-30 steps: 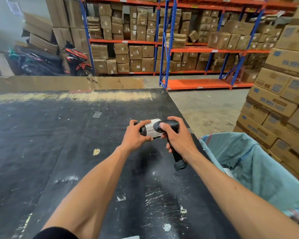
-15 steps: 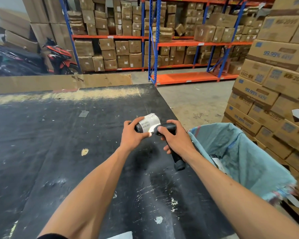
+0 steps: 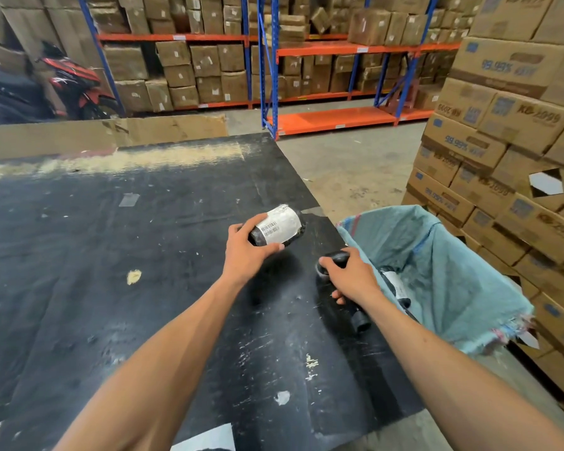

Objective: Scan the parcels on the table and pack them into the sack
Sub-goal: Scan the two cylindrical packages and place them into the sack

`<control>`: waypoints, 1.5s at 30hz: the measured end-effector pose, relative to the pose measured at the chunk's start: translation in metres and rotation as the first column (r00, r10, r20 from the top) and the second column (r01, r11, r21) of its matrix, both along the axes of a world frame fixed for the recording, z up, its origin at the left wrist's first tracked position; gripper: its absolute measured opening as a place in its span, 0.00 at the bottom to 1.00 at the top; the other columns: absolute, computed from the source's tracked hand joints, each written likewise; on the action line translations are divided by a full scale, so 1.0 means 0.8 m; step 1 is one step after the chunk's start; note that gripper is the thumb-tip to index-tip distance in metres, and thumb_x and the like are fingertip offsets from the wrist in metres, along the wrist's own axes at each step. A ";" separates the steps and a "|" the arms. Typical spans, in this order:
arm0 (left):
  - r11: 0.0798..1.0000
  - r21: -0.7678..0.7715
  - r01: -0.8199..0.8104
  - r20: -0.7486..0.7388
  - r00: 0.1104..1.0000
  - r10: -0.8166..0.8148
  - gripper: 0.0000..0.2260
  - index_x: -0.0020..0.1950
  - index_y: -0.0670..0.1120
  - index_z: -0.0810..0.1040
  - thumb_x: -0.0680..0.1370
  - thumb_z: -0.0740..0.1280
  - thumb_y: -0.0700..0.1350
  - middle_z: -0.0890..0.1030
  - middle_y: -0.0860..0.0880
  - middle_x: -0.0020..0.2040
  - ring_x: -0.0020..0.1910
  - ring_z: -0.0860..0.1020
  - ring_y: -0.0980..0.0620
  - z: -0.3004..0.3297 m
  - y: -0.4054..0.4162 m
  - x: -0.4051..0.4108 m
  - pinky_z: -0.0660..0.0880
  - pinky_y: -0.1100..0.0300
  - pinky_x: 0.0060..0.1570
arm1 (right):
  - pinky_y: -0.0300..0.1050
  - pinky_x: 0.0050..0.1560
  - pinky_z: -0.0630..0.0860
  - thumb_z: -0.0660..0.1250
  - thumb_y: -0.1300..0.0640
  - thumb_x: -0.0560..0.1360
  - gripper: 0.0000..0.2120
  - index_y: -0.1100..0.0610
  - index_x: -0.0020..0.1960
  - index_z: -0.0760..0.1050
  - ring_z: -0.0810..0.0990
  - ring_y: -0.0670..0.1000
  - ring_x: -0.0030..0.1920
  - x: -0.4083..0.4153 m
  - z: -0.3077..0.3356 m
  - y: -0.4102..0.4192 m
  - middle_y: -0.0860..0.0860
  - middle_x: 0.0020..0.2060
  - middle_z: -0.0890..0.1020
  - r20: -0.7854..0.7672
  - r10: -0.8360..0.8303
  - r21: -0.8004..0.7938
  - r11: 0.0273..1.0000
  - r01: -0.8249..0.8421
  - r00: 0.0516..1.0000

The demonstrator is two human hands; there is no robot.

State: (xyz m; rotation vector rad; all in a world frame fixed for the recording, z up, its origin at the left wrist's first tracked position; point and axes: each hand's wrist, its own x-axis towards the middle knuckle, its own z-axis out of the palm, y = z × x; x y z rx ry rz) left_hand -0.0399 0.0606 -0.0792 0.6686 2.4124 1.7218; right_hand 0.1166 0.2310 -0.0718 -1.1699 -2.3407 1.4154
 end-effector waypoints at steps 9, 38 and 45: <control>1.000 0.012 0.019 -0.016 1.000 -0.019 0.32 0.68 0.60 0.77 0.66 0.82 0.46 0.70 0.50 0.61 0.58 0.74 0.61 0.003 0.044 0.019 0.65 0.79 0.54 | 0.55 0.64 0.73 0.65 0.31 0.76 0.36 0.50 0.77 0.66 0.76 0.62 0.69 0.004 -0.011 0.038 0.57 0.68 0.78 0.197 0.050 0.137 0.988 -0.078 0.979; 0.687 -0.712 -0.148 -0.204 0.979 -0.001 0.35 0.82 0.38 0.48 0.83 0.56 0.56 0.49 0.33 0.80 0.80 0.45 0.34 -0.086 0.340 0.187 0.40 0.41 0.78 | 0.53 0.70 0.68 0.72 0.44 0.78 0.41 0.58 0.82 0.57 0.72 0.63 0.75 0.082 -0.119 0.363 0.61 0.76 0.72 0.257 0.137 -0.065 0.990 -0.125 0.957; 0.635 -0.751 -0.183 -0.218 0.976 0.023 0.35 0.81 0.34 0.44 0.84 0.53 0.55 0.44 0.34 0.81 0.81 0.44 0.37 -0.092 0.358 0.175 0.43 0.45 0.79 | 0.58 0.79 0.58 0.66 0.46 0.83 0.47 0.62 0.83 0.35 0.52 0.66 0.83 0.095 -0.200 0.385 0.68 0.82 0.49 0.670 0.324 -0.146 0.939 -0.310 0.667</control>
